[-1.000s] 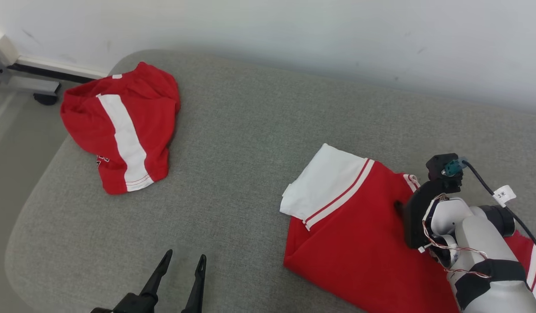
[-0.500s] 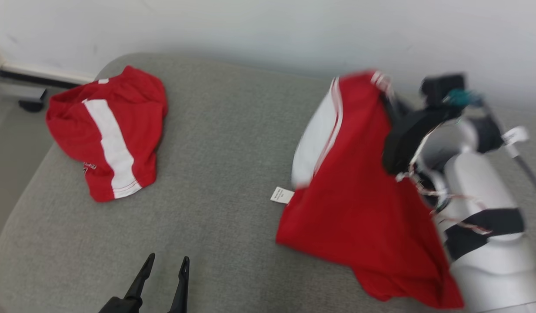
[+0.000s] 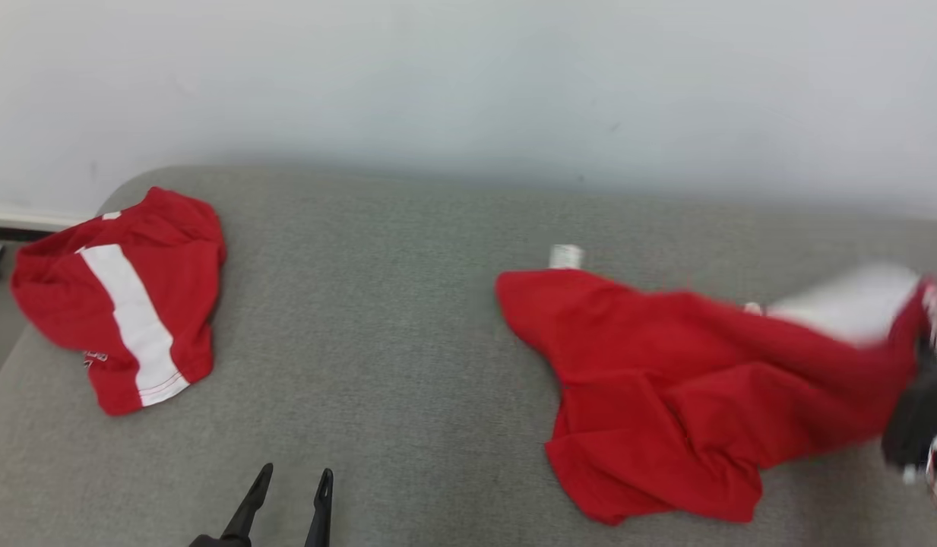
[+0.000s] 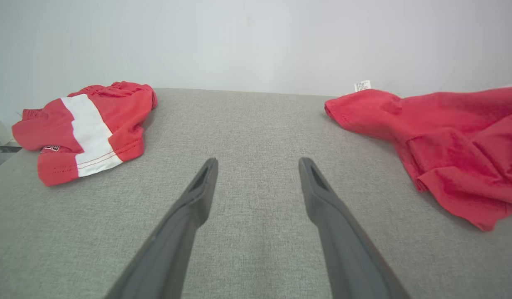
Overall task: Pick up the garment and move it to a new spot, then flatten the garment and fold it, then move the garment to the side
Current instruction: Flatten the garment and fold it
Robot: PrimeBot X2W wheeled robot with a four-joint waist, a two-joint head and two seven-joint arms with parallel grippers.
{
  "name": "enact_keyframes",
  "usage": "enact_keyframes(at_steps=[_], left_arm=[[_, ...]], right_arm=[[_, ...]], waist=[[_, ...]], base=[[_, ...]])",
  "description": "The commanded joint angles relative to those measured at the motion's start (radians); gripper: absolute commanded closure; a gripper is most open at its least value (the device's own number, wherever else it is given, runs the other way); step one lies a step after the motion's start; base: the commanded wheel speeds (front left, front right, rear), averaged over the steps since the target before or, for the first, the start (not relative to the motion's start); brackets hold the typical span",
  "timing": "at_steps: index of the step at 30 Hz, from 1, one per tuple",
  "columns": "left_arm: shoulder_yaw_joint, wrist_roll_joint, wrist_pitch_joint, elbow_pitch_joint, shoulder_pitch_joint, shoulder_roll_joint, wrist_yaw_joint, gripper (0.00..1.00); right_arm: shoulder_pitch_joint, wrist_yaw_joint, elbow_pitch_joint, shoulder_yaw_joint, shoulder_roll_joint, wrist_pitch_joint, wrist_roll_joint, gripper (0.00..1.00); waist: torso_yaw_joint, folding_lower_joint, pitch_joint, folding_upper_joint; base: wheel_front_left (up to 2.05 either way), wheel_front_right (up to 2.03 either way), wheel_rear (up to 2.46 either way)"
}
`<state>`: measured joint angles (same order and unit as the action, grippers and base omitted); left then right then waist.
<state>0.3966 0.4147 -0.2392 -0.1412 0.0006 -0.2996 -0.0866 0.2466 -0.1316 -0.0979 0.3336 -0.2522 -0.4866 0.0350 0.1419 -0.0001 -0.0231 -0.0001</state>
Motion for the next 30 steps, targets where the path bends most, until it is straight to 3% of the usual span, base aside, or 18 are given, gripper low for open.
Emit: enact_keyframes(at_steps=[1,8,18,25,30], left_arm=[[0.002,0.002,0.003,0.003,0.01,-0.005,0.005,0.0],[0.025,0.003,0.018,-0.014,-0.026,0.006,0.015,0.0],[0.031,0.057,0.12,-0.155,-0.194,0.068,0.045,0.0],[0.023,0.134,0.294,-0.338,-0.411,0.126,0.077,0.0],[0.006,0.149,0.379,-0.455,-0.549,0.134,0.052,0.0]], right_arm=[[-0.051,0.002,0.005,0.028,0.043,-0.025,0.012,0.0],[-0.169,0.002,0.025,0.046,0.15,-0.037,0.028,0.0],[-0.229,0.002,0.114,-0.034,0.187,0.016,0.079,0.0],[-0.228,0.002,0.148,-0.12,0.197,0.048,0.096,0.0],[-0.208,0.002,0.141,-0.172,0.2,0.086,0.085,0.0]], waist=[[-0.039,0.0001,0.014,0.0001],[-0.099,0.0001,0.014,0.0001],[-0.192,0.0001,-0.009,0.0001],[-0.315,0.0001,-0.065,0.0001],[-0.403,0.0001,-0.12,0.0001]], base=[[0.0,0.0,0.0],[0.0,0.0,0.0],[0.0,0.0,0.0],[0.0,0.0,0.0],[0.0,0.0,0.0]])
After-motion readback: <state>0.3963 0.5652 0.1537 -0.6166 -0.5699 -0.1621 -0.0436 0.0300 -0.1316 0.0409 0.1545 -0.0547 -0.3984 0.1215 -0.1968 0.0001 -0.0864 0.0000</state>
